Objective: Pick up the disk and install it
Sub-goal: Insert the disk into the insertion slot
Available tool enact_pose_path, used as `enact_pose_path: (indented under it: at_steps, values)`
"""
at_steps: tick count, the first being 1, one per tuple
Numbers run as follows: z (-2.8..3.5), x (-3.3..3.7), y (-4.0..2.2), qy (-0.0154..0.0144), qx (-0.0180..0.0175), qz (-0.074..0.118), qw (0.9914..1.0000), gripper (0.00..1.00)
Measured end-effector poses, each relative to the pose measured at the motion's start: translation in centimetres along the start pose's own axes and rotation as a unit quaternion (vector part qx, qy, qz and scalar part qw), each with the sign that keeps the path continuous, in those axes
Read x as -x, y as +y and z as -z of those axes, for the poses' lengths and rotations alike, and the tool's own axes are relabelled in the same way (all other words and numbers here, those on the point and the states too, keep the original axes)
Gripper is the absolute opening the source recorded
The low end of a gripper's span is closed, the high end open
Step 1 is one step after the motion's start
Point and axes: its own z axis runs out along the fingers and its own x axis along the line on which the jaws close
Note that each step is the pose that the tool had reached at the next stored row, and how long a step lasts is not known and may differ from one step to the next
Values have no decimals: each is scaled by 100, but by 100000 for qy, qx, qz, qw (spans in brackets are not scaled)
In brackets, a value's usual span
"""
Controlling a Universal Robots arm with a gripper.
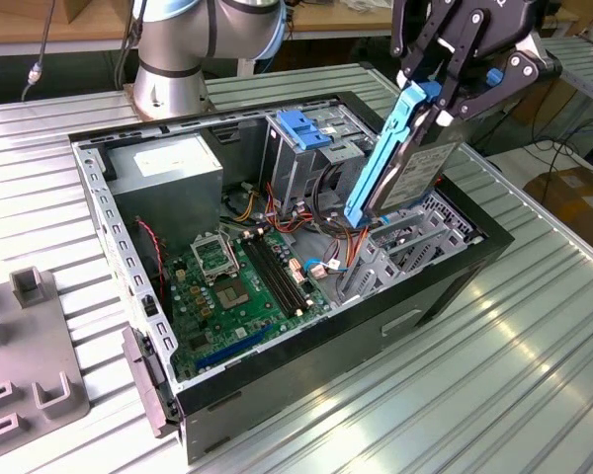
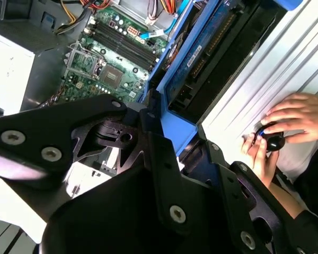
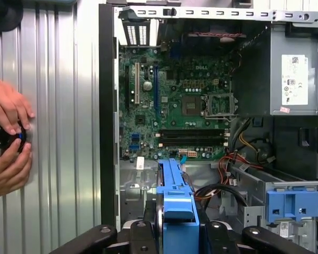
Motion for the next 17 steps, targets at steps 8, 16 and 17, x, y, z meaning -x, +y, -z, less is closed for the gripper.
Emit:
enact_pose_path:
  at_steps: [8, 16, 17]
  values:
    - [-60, -8, -206, -2, 1, 16, 100000, 37]
    - [-66, -8, -229, -6, -1, 19, 100000, 37]
    - [-67, -8, -238, -3, 1, 23, 100000, 37]
